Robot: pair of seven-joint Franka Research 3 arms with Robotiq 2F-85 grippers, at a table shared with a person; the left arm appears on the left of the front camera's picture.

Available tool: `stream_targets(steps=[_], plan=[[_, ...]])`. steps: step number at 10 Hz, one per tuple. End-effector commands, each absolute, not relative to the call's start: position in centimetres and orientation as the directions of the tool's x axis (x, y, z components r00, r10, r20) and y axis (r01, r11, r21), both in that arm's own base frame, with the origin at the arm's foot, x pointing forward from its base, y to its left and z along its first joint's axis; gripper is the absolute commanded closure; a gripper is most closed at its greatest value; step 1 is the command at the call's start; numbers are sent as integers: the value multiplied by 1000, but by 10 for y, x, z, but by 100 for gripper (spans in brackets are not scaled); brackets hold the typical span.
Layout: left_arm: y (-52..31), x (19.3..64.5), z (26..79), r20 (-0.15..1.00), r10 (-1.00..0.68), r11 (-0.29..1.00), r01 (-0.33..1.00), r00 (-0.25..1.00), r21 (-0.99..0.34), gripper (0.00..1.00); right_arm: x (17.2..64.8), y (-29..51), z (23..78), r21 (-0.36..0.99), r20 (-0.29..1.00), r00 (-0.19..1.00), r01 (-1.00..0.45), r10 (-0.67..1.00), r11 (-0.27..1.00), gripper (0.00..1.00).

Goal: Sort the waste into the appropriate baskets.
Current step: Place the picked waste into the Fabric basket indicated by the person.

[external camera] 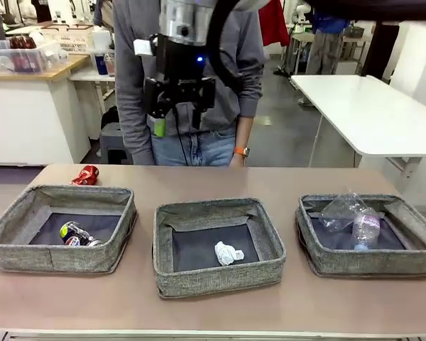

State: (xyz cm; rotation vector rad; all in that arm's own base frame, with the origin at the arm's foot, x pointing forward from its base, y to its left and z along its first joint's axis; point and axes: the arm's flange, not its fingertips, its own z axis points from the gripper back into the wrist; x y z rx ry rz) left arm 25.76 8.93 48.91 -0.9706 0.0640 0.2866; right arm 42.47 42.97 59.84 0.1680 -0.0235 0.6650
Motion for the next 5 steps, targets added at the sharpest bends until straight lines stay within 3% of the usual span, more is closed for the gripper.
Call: stream_targets(steps=[1, 5], plan=[[90, 255, 490, -174, 204, 525, -258, 963, -811, 0, 358, 363, 582, 248, 192, 799, -601, 569, 760, 0], [90, 255, 490, -174, 204, 525, -258, 963, -811, 0, 337, 288, 576, 380, 284, 884, -460, 373, 802, 0]])
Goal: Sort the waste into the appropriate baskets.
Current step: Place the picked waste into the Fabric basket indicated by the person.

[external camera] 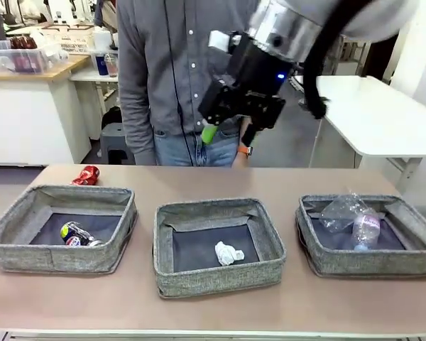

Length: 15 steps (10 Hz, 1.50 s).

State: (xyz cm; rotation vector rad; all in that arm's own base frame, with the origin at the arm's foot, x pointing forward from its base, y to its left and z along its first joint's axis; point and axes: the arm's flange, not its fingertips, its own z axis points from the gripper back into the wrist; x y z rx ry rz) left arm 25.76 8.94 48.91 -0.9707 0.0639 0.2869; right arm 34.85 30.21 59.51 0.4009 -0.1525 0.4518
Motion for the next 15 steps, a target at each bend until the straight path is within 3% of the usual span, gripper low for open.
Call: stream_targets(steps=[1, 3, 4, 7, 8, 10, 11, 12, 15], plan=[[90, 255, 490, -174, 204, 525, -258, 963, -811, 0, 334, 268, 569, 424, 303, 888, -451, 347, 785, 0], [90, 255, 490, -174, 204, 525, -258, 963, -811, 0, 312, 221, 553, 532, 386, 868, -486, 312, 694, 0], [90, 255, 490, -174, 204, 525, -258, 963, -811, 0, 302, 192, 540, 635, 389, 893, -438, 227, 636, 0], [90, 255, 490, -174, 204, 525, -258, 963, -811, 0, 274, 120, 490, 853, 373, 927, -322, -46, 410, 0], [90, 255, 490, -174, 204, 525, -258, 963, -811, 0, 269, 108, 480, 923, 295, 938, -232, -180, 307, 0], [90, 255, 490, -174, 204, 525, -258, 963, -811, 0, 281, 106, 465, 943, 109, 950, -6, -292, 332, 0], [90, 255, 490, -174, 204, 525, -258, 963, -811, 0, 300, 114, 466, 911, 51, 952, 79, -301, 404, 0], [90, 255, 490, -174, 204, 525, -258, 963, -811, 0, 334, 96, 518, 939, 185, 954, -100, -237, 330, 0], [90, 255, 490, -174, 204, 525, -258, 963, -811, 0, 334, 96, 518, 939, 185, 954, -100, -237, 330, 0]])
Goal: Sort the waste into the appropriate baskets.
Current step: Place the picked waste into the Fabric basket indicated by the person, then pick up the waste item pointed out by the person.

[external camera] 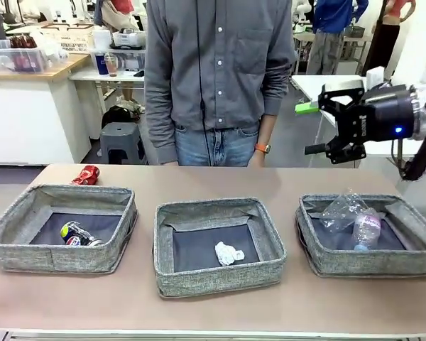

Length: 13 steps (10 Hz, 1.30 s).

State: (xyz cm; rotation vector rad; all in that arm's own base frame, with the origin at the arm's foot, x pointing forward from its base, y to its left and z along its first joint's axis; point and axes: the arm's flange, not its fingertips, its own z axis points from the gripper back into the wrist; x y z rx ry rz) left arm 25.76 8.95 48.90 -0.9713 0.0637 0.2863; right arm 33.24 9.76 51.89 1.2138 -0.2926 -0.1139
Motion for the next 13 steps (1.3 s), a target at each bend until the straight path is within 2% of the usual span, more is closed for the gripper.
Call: stream_targets(steps=[1, 13], plan=[[90, 255, 490, -174, 204, 525, -258, 963, -811, 0, 334, 96, 518, 939, 185, 954, -100, -237, 330, 0], [90, 255, 490, -174, 204, 525, -258, 963, -811, 0, 334, 96, 518, 939, 185, 954, -100, -237, 330, 0]])
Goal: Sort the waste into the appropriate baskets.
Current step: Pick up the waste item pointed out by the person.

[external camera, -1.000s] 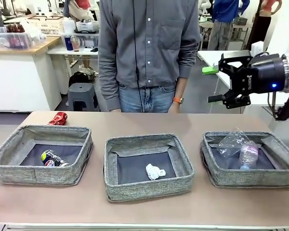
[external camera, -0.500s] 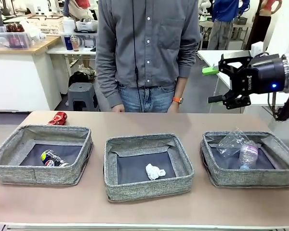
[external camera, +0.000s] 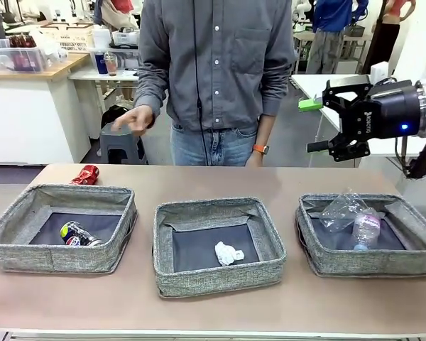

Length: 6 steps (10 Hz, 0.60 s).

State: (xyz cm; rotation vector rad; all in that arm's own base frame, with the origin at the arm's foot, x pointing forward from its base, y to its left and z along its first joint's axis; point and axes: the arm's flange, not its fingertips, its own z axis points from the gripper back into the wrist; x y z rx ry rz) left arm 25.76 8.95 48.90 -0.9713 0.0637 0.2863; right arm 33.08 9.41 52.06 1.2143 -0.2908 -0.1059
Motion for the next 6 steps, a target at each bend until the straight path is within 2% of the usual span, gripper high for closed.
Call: stream_targets(steps=[1, 6], plan=[[90, 255, 490, -174, 204, 525, -258, 963, -811, 0, 334, 96, 518, 939, 185, 954, -100, -237, 330, 0], [90, 255, 490, -174, 204, 525, -258, 963, -811, 0, 334, 96, 518, 939, 185, 954, -100, -237, 330, 0]])
